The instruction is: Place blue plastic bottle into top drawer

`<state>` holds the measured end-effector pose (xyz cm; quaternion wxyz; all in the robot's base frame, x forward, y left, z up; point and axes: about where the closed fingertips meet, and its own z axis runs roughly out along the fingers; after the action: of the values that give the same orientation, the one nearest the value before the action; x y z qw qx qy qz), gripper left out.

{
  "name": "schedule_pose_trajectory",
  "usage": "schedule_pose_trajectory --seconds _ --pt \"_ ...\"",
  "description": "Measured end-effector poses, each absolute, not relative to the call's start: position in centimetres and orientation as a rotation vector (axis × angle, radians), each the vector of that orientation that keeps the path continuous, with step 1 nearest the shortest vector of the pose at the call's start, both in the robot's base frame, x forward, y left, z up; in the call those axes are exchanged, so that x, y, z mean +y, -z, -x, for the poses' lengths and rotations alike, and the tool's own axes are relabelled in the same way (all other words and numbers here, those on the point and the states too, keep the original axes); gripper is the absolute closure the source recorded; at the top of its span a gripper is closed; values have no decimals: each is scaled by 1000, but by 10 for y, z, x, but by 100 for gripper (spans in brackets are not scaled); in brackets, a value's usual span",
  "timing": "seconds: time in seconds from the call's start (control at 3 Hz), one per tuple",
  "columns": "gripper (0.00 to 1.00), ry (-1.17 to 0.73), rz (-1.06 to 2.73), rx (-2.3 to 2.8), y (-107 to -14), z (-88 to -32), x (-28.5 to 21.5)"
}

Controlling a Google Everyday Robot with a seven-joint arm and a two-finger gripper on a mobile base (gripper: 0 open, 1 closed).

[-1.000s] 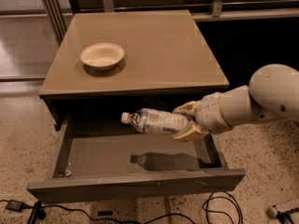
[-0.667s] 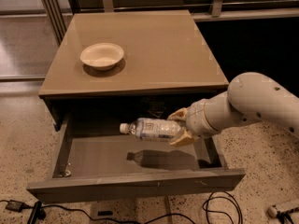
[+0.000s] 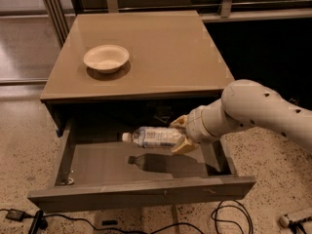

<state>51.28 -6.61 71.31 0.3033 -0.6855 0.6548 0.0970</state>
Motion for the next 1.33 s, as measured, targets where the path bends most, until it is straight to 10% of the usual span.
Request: schedule_pose_trajectory --seconds 1.33 --pt "100 -395 1826 1722 -672 -532 -49"
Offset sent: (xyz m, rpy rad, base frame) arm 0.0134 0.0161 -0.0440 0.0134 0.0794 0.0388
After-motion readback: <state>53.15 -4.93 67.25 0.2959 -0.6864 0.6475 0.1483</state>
